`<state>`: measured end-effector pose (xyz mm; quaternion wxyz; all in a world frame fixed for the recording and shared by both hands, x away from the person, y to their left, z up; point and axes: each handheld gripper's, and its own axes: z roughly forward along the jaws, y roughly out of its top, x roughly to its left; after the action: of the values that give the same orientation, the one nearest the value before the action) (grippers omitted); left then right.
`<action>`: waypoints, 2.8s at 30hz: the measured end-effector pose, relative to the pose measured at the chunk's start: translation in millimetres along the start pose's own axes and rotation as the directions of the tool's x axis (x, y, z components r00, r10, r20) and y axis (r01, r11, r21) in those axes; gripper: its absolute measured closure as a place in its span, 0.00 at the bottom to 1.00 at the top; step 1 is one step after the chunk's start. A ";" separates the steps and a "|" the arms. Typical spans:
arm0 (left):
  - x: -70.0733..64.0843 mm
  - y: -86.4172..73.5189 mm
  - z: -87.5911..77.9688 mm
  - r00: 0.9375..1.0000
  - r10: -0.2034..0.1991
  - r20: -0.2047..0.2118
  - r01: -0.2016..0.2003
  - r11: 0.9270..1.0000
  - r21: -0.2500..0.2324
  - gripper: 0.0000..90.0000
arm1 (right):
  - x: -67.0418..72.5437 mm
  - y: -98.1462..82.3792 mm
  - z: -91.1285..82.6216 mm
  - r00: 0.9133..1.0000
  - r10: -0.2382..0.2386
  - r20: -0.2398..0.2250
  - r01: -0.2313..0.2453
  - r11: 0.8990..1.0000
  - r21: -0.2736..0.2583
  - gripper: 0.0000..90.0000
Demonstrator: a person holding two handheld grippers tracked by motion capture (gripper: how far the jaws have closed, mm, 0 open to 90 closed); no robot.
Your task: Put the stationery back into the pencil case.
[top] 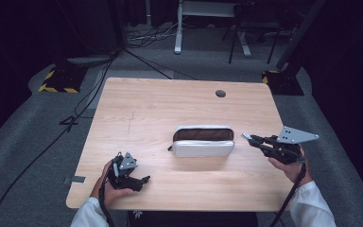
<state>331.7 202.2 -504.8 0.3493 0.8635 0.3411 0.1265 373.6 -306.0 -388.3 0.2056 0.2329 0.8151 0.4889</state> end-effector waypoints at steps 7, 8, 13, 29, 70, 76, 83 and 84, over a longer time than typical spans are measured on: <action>0.0 0.0 0.0 1.000 0.000 0.000 0.000 1.000 0.000 0.16 | 3.6 11.6 11.8 1.000 -0.018 -0.020 0.018 1.000 -0.003 0.89; 0.0 0.0 0.0 1.000 0.000 0.000 0.000 1.000 0.000 0.16 | 4.5 13.2 14.0 1.000 -0.018 -0.024 0.018 1.000 -0.002 0.89; 0.0 0.0 0.0 1.000 0.000 0.000 0.000 1.000 0.000 0.16 | 9.4 20.3 26.7 0.998 -0.035 -0.044 0.035 0.999 0.007 0.89; 0.0 0.0 0.0 1.000 0.000 0.000 0.000 1.000 0.000 0.16 | 22.1 36.4 62.6 0.992 -0.074 -0.102 0.079 0.996 0.047 0.89; 0.0 0.0 0.0 1.000 0.000 0.000 0.000 1.000 0.000 0.16 | 20.6 44.6 120.6 0.986 -0.072 -0.149 0.095 0.984 0.151 0.86; 0.0 0.0 0.0 1.000 0.001 0.000 -0.001 1.000 0.000 0.16 | 22.1 44.8 119.8 0.986 -0.076 -0.146 0.098 0.983 0.153 0.86; 0.0 0.0 0.0 1.000 0.001 0.000 -0.001 1.000 0.000 0.16 | 22.0 43.0 115.3 0.988 -0.075 -0.135 0.094 0.985 0.145 0.83; 0.0 0.0 0.0 1.000 0.000 0.000 0.000 1.000 0.000 0.16 | 22.3 42.8 113.6 0.989 -0.073 -0.130 0.091 0.985 0.143 0.82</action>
<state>331.6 202.2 -504.8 0.3492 0.8636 0.3410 0.1267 427.2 -195.7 -402.2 0.1566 0.1830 0.8694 0.4314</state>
